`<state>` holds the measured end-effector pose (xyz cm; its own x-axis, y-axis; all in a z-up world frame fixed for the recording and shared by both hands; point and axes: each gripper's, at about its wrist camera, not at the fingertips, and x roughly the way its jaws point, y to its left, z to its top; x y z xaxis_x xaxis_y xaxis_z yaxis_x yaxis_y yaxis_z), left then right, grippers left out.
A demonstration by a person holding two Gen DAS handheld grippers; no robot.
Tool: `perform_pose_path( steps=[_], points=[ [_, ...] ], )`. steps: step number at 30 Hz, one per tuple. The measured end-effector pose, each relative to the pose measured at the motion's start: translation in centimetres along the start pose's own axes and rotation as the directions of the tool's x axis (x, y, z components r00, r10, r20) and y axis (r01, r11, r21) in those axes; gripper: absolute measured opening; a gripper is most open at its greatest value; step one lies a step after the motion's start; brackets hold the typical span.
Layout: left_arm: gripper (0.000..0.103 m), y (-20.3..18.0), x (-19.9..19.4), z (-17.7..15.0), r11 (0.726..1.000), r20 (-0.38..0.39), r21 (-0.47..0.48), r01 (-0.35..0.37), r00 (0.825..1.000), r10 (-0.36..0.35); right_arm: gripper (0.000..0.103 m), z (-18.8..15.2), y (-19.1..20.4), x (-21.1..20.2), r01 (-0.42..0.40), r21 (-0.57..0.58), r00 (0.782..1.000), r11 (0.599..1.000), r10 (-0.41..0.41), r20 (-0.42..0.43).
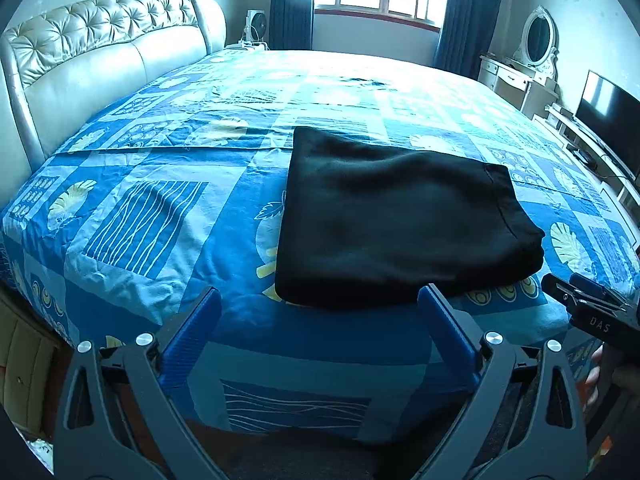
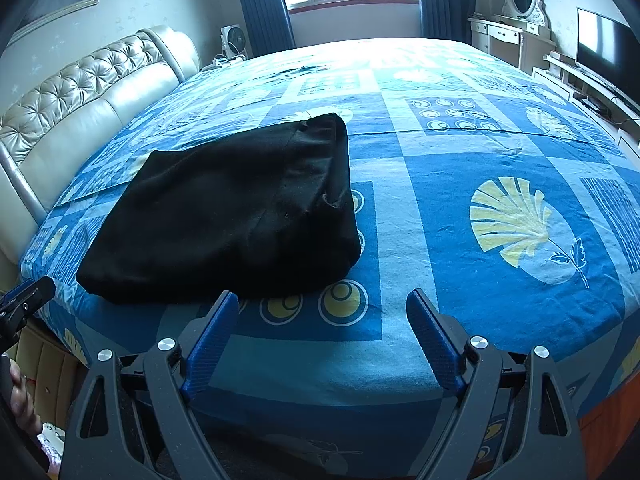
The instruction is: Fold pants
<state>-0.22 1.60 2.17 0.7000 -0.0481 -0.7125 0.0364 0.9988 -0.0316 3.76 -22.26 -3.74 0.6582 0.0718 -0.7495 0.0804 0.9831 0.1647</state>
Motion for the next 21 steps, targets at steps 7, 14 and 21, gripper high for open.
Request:
perform_pose_path(
  steps=[7, 14, 21],
  points=[
    [0.099, -0.12, -0.22, 0.00, 1.000, 0.005, 0.007, -0.008, 1.000, 0.008, 0.085, -0.09, -0.04, 0.16, -0.004, 0.006, 1.000, 1.000, 0.004, -0.005],
    [0.099, -0.08, -0.17, 0.02, 1.000, 0.002, 0.015, -0.027, 1.000, 0.027, 0.085, -0.20, 0.10, 0.33, -0.009, 0.002, 1.000, 1.000, 0.009, -0.011],
    [0.099, -0.07, -0.07, 0.07, 0.999, -0.008, 0.009, -0.036, 0.999, 0.036, 0.085, -0.29, 0.26, 0.33, -0.015, -0.002, 1.000, 1.000, 0.015, -0.014]
  ],
)
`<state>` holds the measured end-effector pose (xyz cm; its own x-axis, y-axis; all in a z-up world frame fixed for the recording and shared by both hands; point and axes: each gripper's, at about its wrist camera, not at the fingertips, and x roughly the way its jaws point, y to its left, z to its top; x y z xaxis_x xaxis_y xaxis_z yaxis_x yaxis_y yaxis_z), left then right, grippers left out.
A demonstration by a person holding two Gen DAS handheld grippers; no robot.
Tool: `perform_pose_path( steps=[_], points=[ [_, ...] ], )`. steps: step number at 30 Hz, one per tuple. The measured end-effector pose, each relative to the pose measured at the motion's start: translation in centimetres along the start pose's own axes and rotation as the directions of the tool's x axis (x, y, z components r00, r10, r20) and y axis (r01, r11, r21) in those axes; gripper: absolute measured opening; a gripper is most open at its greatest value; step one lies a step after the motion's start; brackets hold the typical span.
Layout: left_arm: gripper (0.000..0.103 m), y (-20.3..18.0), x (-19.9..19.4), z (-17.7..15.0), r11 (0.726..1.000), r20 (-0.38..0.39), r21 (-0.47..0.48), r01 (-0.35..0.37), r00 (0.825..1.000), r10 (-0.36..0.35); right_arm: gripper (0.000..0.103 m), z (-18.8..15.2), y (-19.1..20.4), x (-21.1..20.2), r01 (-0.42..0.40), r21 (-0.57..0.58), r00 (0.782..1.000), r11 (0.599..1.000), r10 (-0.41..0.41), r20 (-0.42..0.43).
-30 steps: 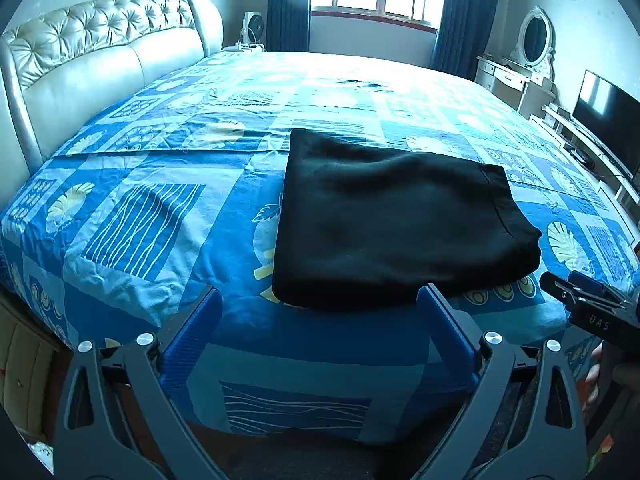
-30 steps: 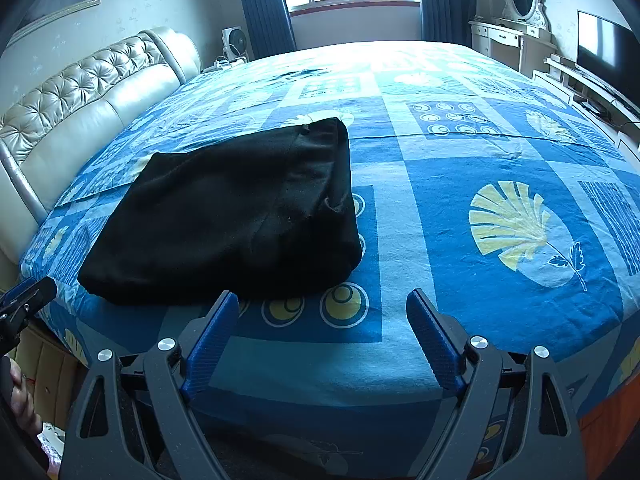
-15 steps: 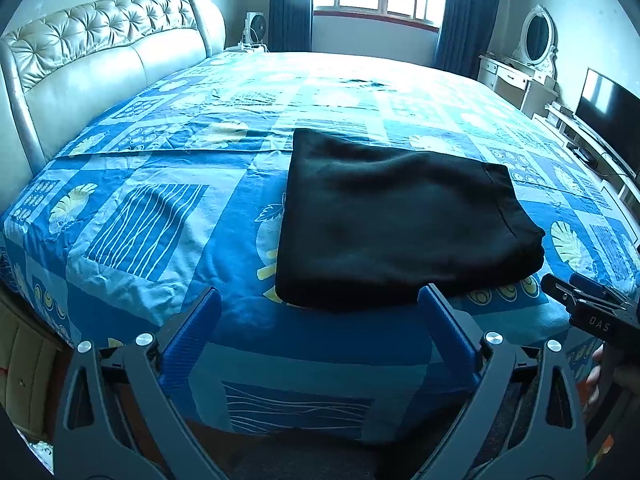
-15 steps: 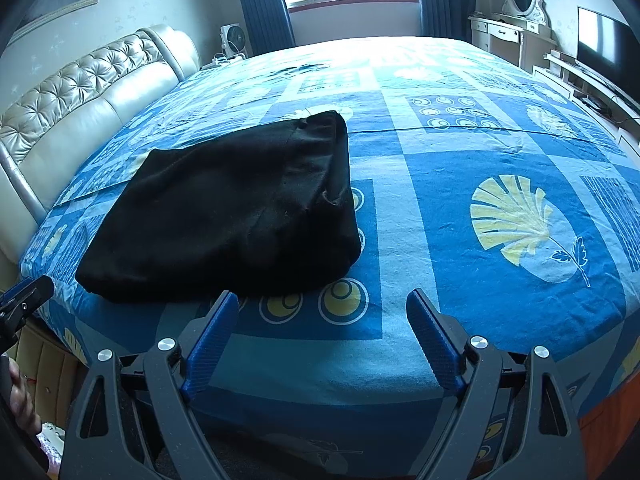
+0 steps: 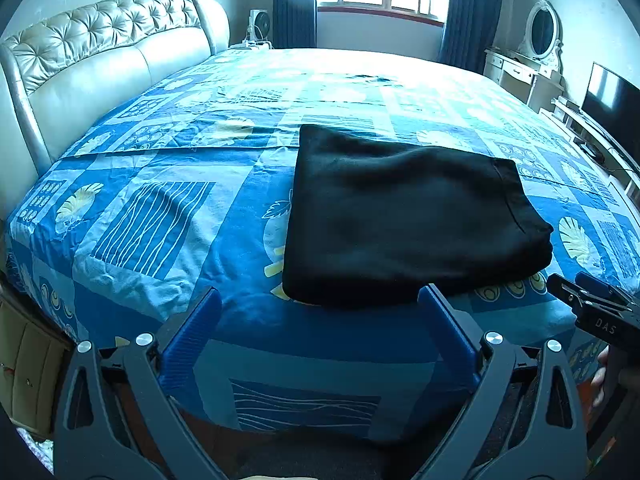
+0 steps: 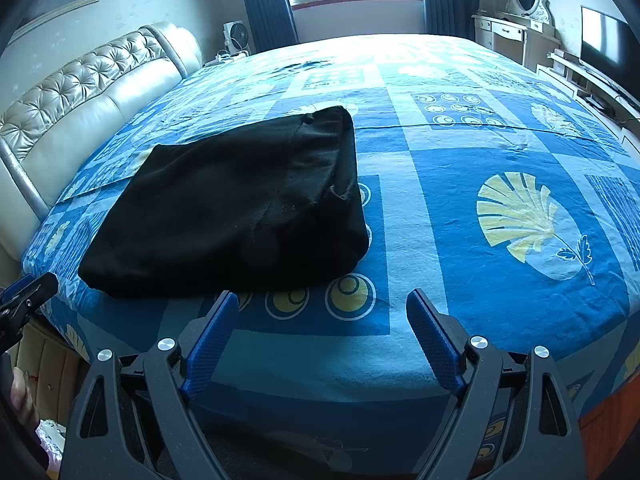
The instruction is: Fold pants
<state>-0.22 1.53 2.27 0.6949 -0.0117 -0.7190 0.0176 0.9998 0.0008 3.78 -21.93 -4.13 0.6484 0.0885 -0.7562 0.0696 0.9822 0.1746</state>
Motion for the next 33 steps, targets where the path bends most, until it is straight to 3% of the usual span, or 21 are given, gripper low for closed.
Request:
perform_pose_path(
  steps=[16, 22, 25, 29, 33],
  points=[
    [0.099, -0.1, 0.3, -0.2, 1.000, -0.023, 0.001, 0.011, 1.000, -0.011, 0.085, -0.2, 0.1, 0.3, -0.005, -0.009, 1.000, 1.000, 0.005, -0.014],
    [0.101, 0.4, 0.1, 0.4, 0.998, -0.017, -0.045, -0.032, 0.999, 0.032, 0.085, -0.3, 0.0, 0.4, -0.013, -0.009, 1.000, 1.000, 0.013, -0.020],
    [0.101, 1.3, -0.1, 1.6, 0.997, -0.004, -0.070, -0.016, 1.000, 0.016, 0.085, -0.1, 0.3, 0.7, -0.036, -0.009, 0.998, 0.999, 0.035, -0.047],
    [0.101, 3.5, 1.2, 4.6, 0.998, 0.038, -0.048, -0.051, 0.998, 0.053, 0.085, 2.6, -0.1, 1.1, -0.092, -0.005, 0.995, 0.996, 0.092, -0.048],
    [0.101, 7.2, 6.7, 8.8, 0.978, 0.036, -0.057, -0.200, 0.979, 0.202, 0.086, 8.8, -2.4, 3.3, -0.056, -0.005, 0.998, 0.998, 0.056, 0.023]
  ],
)
